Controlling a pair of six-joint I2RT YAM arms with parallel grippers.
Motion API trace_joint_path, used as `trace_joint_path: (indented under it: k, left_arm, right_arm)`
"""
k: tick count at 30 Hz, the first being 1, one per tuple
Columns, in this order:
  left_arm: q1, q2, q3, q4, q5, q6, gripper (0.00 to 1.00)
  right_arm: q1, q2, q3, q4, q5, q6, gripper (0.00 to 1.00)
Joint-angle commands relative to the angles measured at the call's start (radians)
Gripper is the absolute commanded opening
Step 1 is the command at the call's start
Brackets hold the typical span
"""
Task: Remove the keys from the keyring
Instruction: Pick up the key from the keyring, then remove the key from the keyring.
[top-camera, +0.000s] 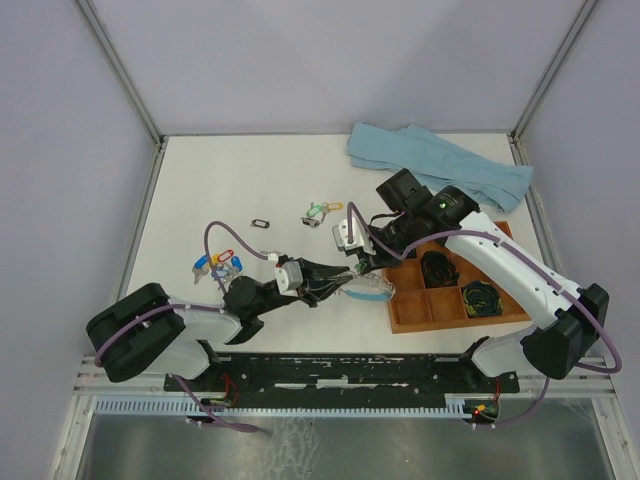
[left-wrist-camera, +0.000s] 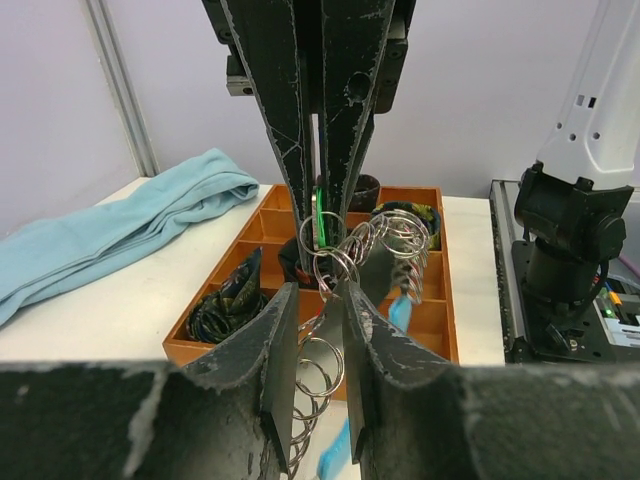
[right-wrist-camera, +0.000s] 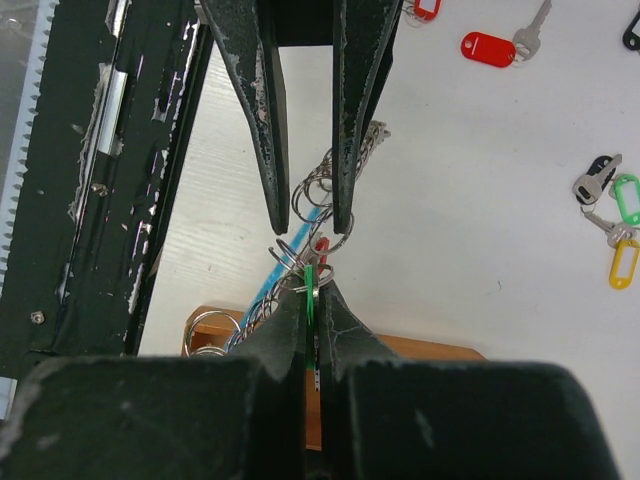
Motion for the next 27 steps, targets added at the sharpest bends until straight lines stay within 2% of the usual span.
trace_joint_path:
  k: [1, 9, 27]
  left_arm:
    - [-0.011, 0.012, 0.013, 0.070, -0.026, 0.047, 0.30]
    - [-0.014, 0.025, 0.020, 0.065, 0.025, 0.056, 0.30]
    - [-0.017, 0.044, 0.050, 0.031, -0.010, 0.032, 0.28]
  right_arm:
    - [0.008, -0.005, 0.008, 0.030, -0.004, -0.007, 0.01]
    - [0.008, -0.006, 0.007, 0.041, 0.014, 0.005, 0.01]
    - [0.030, 0.016, 0.006, 0.047, 0.042, 0.016, 0.01]
